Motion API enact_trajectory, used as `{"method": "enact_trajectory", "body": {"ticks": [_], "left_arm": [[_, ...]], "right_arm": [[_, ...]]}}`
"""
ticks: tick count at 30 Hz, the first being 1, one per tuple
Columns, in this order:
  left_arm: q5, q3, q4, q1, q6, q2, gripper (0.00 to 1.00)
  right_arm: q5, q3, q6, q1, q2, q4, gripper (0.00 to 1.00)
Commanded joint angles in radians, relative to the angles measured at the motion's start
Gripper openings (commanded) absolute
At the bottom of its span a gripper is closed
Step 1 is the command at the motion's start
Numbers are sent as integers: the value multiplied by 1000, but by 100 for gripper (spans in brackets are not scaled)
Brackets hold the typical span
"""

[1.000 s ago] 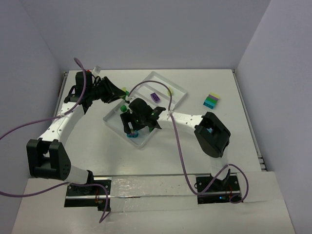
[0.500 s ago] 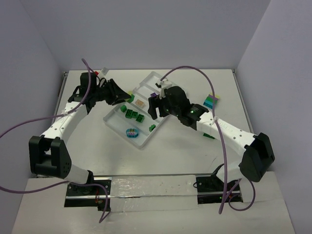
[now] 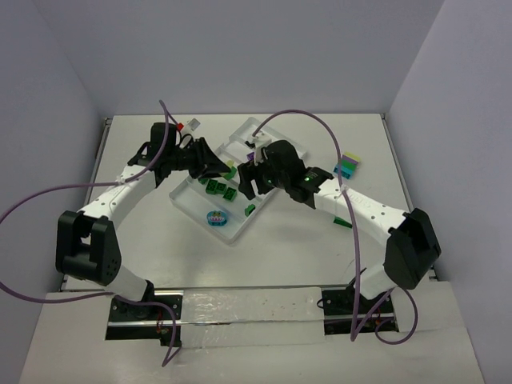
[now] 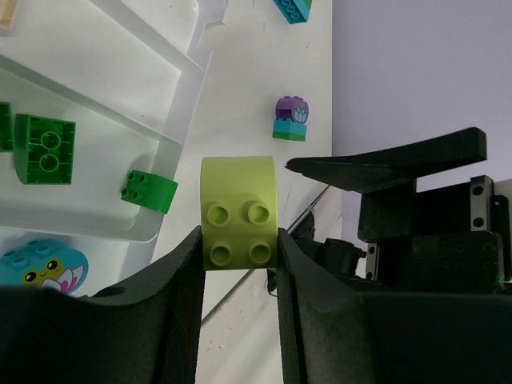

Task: Sort the legos into containers by color

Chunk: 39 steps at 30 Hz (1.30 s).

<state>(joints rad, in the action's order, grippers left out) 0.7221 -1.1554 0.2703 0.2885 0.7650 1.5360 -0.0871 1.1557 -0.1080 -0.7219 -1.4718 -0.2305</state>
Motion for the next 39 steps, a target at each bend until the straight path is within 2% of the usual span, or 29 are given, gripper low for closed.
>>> {"method": "enact_trajectory", "body": {"ticks": [1, 5, 10, 16, 20, 23, 24, 28, 33, 39], "left_arm": [[32, -18, -46, 25, -3, 5, 0], [37, -27, -43, 38, -6, 12, 0], [48, -37, -48, 41, -4, 20, 0], [48, -46, -43, 44, -6, 21, 0], [53, -42, -50, 44, -2, 19, 0], [56, -43, -54, 44, 0, 21, 0], [54, -43, -54, 45, 0, 19, 0], [32, -43, -48, 44, 5, 17, 0], [-56, -29, -59, 30, 35, -17, 0], [-74, -2, -102, -10, 75, -48, 0]], "right_arm": [[-69, 75, 23, -2, -47, 61, 79], [-98, 104, 44, -1, -84, 71, 78], [-102, 135, 49, -4, -122, 96, 72], [-110, 134, 31, -2, -130, 136, 60], [-116, 134, 28, -4, -136, 139, 47], [-114, 127, 25, -5, -137, 146, 43], [-114, 122, 23, -4, -137, 150, 37], [-110, 95, 18, -4, -125, 166, 2], [-104, 50, 6, 0, -115, 165, 0], [-103, -7, -5, 4, -91, 175, 0]]}}
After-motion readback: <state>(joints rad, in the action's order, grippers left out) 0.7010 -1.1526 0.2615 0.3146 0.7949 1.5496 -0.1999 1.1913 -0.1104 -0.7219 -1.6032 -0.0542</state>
